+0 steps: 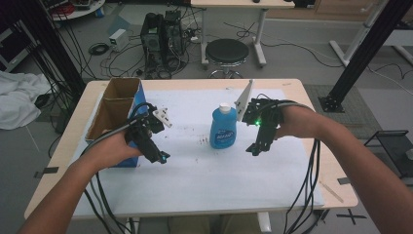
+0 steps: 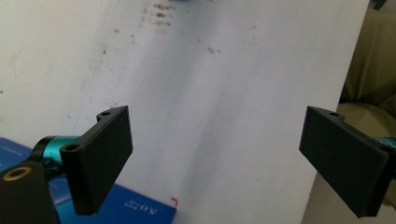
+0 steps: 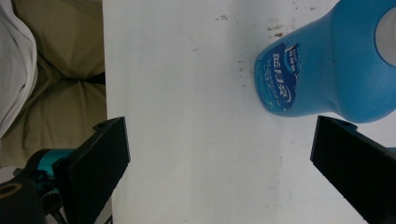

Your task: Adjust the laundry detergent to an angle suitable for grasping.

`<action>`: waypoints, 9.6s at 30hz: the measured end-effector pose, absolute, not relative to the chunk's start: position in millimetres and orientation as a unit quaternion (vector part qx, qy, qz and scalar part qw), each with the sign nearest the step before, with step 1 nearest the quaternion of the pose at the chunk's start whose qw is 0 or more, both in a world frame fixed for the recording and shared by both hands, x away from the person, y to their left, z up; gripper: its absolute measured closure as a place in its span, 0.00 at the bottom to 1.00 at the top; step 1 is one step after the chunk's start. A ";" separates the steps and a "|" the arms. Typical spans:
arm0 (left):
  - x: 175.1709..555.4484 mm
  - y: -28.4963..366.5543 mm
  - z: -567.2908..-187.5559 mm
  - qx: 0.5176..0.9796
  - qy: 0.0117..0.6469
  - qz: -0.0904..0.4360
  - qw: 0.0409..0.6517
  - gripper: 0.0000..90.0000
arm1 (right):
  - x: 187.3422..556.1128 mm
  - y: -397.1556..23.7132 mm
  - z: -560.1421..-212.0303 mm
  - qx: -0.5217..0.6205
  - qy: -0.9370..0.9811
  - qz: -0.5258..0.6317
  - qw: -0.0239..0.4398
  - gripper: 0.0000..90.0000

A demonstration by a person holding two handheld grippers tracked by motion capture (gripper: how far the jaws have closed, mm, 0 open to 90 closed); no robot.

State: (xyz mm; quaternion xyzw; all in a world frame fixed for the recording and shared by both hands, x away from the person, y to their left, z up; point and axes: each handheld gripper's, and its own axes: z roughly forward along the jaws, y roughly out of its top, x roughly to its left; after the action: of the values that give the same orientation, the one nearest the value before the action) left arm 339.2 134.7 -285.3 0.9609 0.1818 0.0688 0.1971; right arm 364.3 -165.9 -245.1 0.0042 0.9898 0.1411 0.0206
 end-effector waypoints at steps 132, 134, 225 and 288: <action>426.1 50.8 -359.7 0.826 0.177 0.059 0.532 0.11 | 382.8 -199.7 -246.4 0.040 0.980 0.193 0.019 0.04; 427.0 49.0 -361.1 0.829 0.175 0.059 0.528 0.11 | 383.0 -200.7 -246.1 0.038 0.981 0.192 0.019 0.04; 433.7 24.2 -392.3 0.816 0.183 0.067 0.544 0.42 | 382.8 -207.0 -252.9 0.041 0.978 0.203 0.016 0.04; 358.7 61.6 -367.4 0.840 0.076 0.043 0.535 0.49 | 359.8 -202.8 -250.4 0.033 0.976 0.212 0.026 0.04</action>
State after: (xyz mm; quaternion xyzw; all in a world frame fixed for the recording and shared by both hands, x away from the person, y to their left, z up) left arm 358.7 61.6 -367.4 0.8402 0.0764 0.0428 0.5352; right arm 359.8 -202.8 -250.4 0.0331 0.9764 0.2118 0.0263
